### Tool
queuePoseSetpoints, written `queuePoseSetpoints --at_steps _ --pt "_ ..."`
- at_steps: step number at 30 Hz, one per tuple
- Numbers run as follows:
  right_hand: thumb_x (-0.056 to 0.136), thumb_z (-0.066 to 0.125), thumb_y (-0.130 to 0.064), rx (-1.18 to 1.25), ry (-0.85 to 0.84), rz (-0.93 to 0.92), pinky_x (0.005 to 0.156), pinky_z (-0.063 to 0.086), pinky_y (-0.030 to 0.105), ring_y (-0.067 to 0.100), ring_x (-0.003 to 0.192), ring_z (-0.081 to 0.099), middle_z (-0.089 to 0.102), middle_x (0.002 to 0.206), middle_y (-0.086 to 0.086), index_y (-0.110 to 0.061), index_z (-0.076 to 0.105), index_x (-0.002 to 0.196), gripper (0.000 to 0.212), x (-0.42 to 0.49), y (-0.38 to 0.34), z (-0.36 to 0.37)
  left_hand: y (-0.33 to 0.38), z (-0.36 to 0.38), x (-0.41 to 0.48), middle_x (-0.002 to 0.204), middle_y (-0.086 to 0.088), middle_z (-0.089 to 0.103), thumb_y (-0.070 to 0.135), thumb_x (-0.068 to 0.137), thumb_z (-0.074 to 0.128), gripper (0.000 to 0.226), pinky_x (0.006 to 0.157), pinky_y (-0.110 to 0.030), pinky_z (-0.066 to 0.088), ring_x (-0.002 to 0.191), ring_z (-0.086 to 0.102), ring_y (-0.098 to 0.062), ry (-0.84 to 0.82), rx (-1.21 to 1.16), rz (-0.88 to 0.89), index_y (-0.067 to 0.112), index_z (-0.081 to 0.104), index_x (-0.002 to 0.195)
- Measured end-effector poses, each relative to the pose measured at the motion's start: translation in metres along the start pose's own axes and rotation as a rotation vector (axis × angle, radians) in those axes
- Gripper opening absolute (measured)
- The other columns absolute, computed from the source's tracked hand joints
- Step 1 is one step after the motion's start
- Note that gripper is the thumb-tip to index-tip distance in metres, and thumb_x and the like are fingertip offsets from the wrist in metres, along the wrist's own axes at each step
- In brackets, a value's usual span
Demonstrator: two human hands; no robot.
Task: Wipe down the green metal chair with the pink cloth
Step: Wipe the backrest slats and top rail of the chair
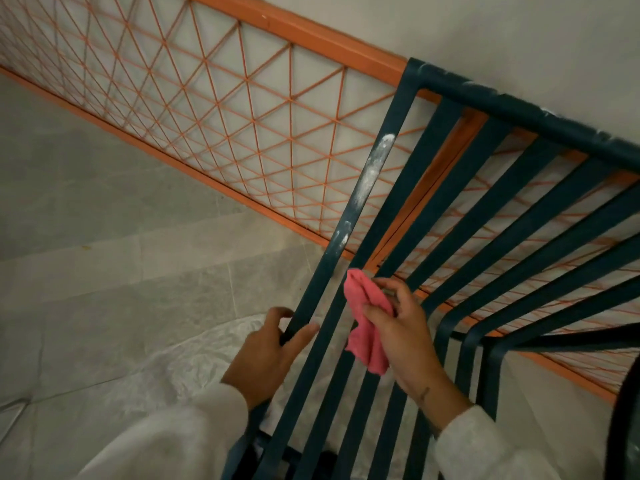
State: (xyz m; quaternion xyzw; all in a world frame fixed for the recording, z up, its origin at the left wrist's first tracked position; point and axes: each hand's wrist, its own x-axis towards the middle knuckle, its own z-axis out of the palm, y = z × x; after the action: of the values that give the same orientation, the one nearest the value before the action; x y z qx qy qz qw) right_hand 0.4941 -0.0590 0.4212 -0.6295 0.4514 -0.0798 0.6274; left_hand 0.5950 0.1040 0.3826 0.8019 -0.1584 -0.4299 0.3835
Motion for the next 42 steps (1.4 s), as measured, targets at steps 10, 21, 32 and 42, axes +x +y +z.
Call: queuePoseSetpoints --at_steps 10,21,32,42 --pt "0.092 0.059 -0.002 -0.645 0.002 -0.737 0.108 0.043 0.029 0.013 0.133 0.046 0.046 0.147 -0.003 -0.021 0.048 0.143 0.056 0.071 -0.056 0.003 0.021 0.021 0.064 0.077 -0.001 0.063 0.049 0.089 0.060 0.033 0.060 -0.036 0.058 0.064 0.062 -0.018 0.062 0.012 -0.089 0.019 0.057 0.104" --pt "0.073 0.059 0.016 -1.146 -0.403 -0.873 0.106 0.042 0.042 0.027 0.131 0.050 0.030 0.156 -0.015 -0.033 0.047 0.140 0.084 0.085 -0.001 -0.016 0.020 0.025 0.062 0.075 -0.004 0.069 0.040 0.090 0.060 0.025 0.055 -0.019 0.046 0.067 0.065 -0.020 0.177 0.021 -0.005 0.015 0.062 0.088" --pt "0.081 0.054 0.000 -1.138 -0.387 -0.903 0.098 0.043 0.031 0.025 0.121 0.057 0.037 0.155 0.001 -0.028 0.052 0.139 0.065 0.072 0.015 0.006 0.018 0.025 0.062 0.070 0.004 0.066 0.036 0.091 0.060 0.017 0.063 -0.027 0.051 0.066 0.064 -0.013 0.176 0.052 0.032 0.023 0.060 0.080" --pt "0.074 0.059 0.011 -1.343 -0.203 -0.867 0.096 0.047 0.048 0.034 0.129 0.046 0.026 0.161 -0.002 -0.024 0.050 0.138 0.074 0.112 -0.046 0.000 0.020 0.025 0.061 0.083 -0.003 0.069 0.046 0.091 0.058 0.027 0.058 -0.013 0.044 0.073 0.066 -0.015 0.148 -0.008 -0.003 0.019 0.059 0.096"
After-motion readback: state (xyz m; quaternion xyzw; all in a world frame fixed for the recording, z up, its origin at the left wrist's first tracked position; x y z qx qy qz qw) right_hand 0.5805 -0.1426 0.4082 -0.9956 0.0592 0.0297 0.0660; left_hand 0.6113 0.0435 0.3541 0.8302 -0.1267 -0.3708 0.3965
